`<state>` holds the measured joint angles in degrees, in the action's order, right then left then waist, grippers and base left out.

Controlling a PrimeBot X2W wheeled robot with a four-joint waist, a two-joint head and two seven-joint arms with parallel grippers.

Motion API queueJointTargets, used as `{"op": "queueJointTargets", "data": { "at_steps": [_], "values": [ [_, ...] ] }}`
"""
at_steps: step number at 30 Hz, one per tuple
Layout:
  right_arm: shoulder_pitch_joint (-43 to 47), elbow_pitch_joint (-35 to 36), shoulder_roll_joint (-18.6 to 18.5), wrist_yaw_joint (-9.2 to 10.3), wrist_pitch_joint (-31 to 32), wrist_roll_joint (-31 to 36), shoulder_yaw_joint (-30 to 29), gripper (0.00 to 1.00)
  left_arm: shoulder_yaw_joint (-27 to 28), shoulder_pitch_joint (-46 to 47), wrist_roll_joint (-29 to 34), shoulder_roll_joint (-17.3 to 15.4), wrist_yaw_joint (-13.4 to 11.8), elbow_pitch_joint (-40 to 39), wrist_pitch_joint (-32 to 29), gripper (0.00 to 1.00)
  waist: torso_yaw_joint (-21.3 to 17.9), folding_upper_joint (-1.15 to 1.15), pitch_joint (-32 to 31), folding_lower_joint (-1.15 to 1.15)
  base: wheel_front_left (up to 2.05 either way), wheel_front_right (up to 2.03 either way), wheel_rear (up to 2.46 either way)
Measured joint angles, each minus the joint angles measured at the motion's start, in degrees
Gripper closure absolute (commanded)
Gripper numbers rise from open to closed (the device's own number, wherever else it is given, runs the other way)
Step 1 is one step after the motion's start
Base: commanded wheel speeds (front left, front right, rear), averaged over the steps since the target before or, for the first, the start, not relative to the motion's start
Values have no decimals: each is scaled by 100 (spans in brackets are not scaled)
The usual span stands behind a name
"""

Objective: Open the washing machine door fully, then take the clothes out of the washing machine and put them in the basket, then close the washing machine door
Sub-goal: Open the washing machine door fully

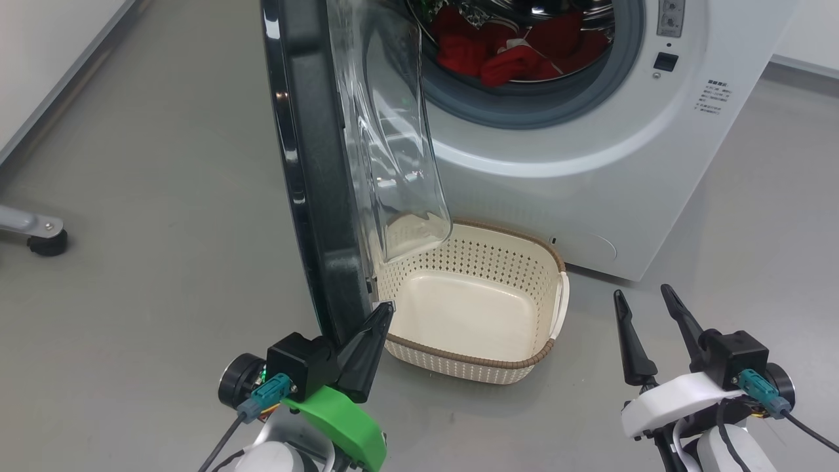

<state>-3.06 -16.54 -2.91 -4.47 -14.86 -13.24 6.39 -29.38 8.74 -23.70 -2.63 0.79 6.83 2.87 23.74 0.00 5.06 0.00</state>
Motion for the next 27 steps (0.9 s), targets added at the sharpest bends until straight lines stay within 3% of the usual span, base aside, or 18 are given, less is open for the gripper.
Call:
{"op": "queueJointTargets", "data": {
  "at_steps": [17, 27],
  "values": [
    [-1, -5, 20, -18, 0, 31, -62, 0, 339, 2, -3, 2, -260, 258, 276, 100, 83, 0, -39, 0, 0, 0, 0],
    [-1, -5, 31, -20, 0, 30, -48, 0, 842, 2, -177, -118, -412, 442, 463, 100, 115, 0, -64, 0, 0, 0, 0]
  ]
}}
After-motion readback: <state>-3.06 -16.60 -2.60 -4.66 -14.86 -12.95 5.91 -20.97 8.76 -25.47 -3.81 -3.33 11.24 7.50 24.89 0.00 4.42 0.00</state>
